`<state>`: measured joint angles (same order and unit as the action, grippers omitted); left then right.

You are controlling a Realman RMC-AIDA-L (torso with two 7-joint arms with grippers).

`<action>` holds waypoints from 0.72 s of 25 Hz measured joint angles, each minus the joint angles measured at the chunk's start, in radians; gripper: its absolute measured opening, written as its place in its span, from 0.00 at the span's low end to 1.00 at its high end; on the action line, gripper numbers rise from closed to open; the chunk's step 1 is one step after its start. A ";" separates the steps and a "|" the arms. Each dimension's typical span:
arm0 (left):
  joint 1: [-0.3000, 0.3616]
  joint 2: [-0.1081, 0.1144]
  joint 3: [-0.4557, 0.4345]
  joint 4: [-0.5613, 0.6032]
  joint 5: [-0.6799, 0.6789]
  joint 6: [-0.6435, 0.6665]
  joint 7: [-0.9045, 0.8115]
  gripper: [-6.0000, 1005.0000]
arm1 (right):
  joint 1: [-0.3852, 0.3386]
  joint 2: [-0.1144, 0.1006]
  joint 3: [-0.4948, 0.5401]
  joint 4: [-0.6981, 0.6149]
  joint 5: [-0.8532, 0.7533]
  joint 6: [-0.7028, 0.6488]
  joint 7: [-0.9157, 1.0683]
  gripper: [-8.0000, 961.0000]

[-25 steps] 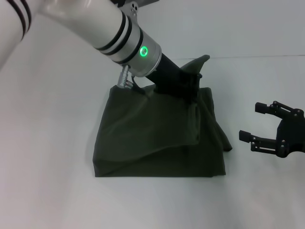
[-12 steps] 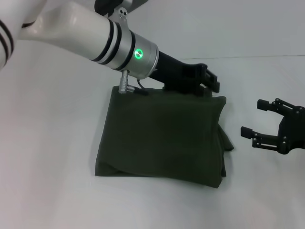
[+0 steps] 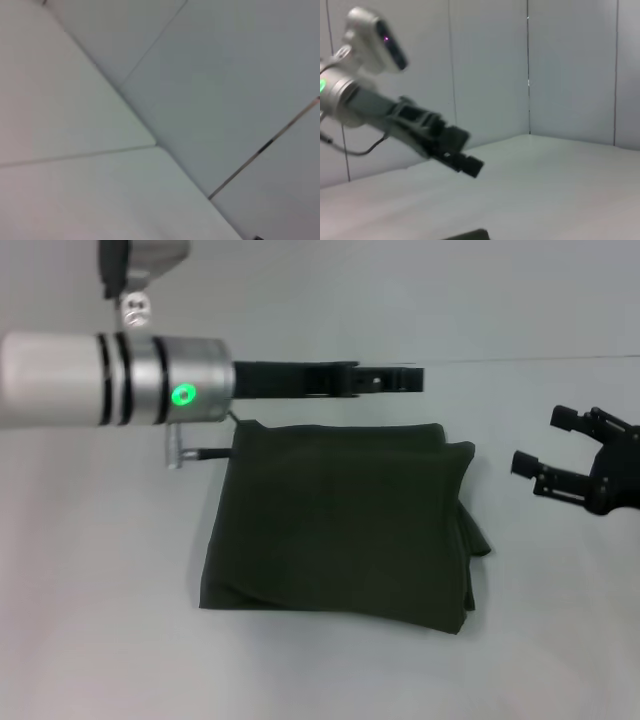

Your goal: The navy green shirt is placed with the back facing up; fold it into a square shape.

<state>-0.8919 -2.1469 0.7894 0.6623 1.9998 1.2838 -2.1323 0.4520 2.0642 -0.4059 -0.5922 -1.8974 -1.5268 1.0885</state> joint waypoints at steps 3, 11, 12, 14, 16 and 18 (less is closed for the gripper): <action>0.077 0.006 -0.001 0.001 -0.105 0.033 0.139 0.75 | 0.006 -0.003 0.003 0.003 0.038 0.001 0.043 0.98; 0.218 -0.003 -0.001 -0.077 -0.329 0.014 0.565 0.88 | 0.051 0.001 -0.006 0.047 0.088 0.022 0.094 0.98; 0.230 -0.003 -0.002 -0.088 -0.340 0.015 0.610 0.88 | 0.059 0.002 -0.011 0.055 0.080 0.032 0.095 0.98; 0.257 0.005 -0.003 -0.099 -0.350 0.019 0.682 0.88 | 0.073 0.001 -0.027 0.062 0.061 0.049 0.100 0.98; 0.283 0.018 -0.003 -0.102 -0.347 0.034 0.734 0.88 | 0.079 -0.003 -0.057 0.062 0.044 0.058 0.110 0.98; 0.313 0.033 -0.003 -0.104 -0.342 0.053 0.777 0.88 | 0.082 -0.004 -0.078 0.060 0.035 0.071 0.124 0.98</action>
<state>-0.5794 -2.1143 0.7866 0.5581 1.6582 1.3367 -1.3552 0.5342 2.0601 -0.4837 -0.5325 -1.8625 -1.4560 1.2127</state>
